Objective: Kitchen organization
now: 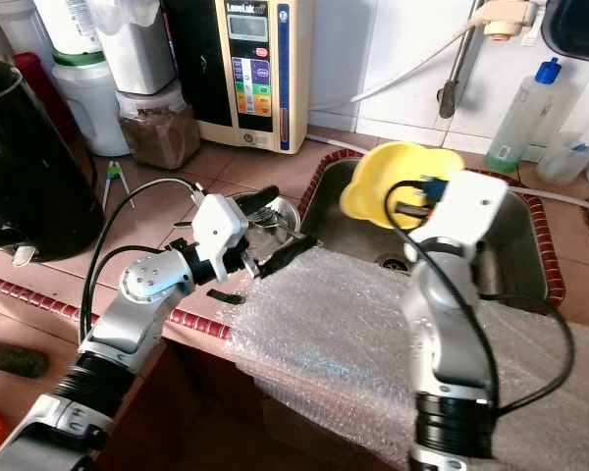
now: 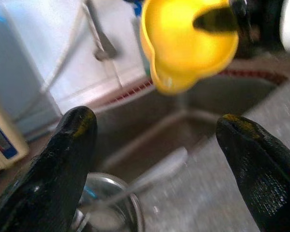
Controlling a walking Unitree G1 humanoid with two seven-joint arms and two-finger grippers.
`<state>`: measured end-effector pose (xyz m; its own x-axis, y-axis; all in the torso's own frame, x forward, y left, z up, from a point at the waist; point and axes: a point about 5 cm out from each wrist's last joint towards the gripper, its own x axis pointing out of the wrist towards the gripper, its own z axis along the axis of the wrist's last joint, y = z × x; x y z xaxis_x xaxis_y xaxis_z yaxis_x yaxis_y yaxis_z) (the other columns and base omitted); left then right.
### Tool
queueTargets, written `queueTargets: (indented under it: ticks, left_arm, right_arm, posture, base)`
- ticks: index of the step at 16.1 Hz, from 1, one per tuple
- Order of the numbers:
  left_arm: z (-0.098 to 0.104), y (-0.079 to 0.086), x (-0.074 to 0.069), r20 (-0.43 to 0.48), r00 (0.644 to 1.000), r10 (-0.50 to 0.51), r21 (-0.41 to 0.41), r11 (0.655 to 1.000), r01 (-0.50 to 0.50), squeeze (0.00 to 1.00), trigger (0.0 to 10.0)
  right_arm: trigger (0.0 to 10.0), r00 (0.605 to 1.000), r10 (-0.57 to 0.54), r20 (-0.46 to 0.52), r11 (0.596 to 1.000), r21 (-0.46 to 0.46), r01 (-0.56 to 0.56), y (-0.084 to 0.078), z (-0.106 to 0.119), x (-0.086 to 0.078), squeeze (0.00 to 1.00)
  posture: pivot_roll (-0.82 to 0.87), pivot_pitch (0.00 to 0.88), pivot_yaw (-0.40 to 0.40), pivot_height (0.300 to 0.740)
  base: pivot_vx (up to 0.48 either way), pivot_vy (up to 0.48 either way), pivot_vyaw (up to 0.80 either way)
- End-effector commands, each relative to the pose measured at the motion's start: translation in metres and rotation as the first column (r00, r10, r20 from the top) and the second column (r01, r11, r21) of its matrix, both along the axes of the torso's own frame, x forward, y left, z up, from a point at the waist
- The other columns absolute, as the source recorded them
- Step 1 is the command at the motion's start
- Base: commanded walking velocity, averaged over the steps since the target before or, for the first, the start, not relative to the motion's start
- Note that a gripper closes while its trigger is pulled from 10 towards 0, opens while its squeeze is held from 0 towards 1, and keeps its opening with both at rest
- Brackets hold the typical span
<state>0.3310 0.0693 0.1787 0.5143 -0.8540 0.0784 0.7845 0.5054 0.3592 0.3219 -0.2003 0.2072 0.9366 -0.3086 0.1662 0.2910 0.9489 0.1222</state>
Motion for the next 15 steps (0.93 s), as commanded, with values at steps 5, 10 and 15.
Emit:
queueTargets:
  ticks: [5, 10, 15]
  left_arm:
    - [-0.006, -0.001, -0.002, -0.002, 0.999, -0.051, 0.110, 0.993, 0.051, 1.00, 10.0]
    - [-0.007, -0.001, -0.003, 0.004, 0.998, -0.070, 0.144, 0.987, 0.069, 1.00, 10.0]
    - [-0.011, -0.003, -0.006, 0.010, 0.996, -0.086, 0.181, 0.980, 0.083, 1.00, 10.0]
  right_arm:
    - [0.0, 0.974, -0.192, -0.124, 0.980, 0.035, 0.198, -0.038, -0.028, -0.014, 0.00]
    - [4.0, 0.946, -0.239, -0.221, 0.965, 0.058, 0.258, -0.064, -0.054, -0.026, 0.00]
    - [10.0, 0.945, -0.238, -0.225, 0.961, 0.084, 0.262, -0.070, -0.054, -0.021, 1.00]
  posture:
    - [0.04, 0.040, 0.035, 0.740]
    - [0.05, 0.044, 0.046, 0.740]
    - [0.06, 0.042, 0.048, 0.740]
  base:
    - [0.000, 0.000, 0.00]
    - [0.000, 0.000, 0.00]
    - [0.000, 0.000, 0.00]
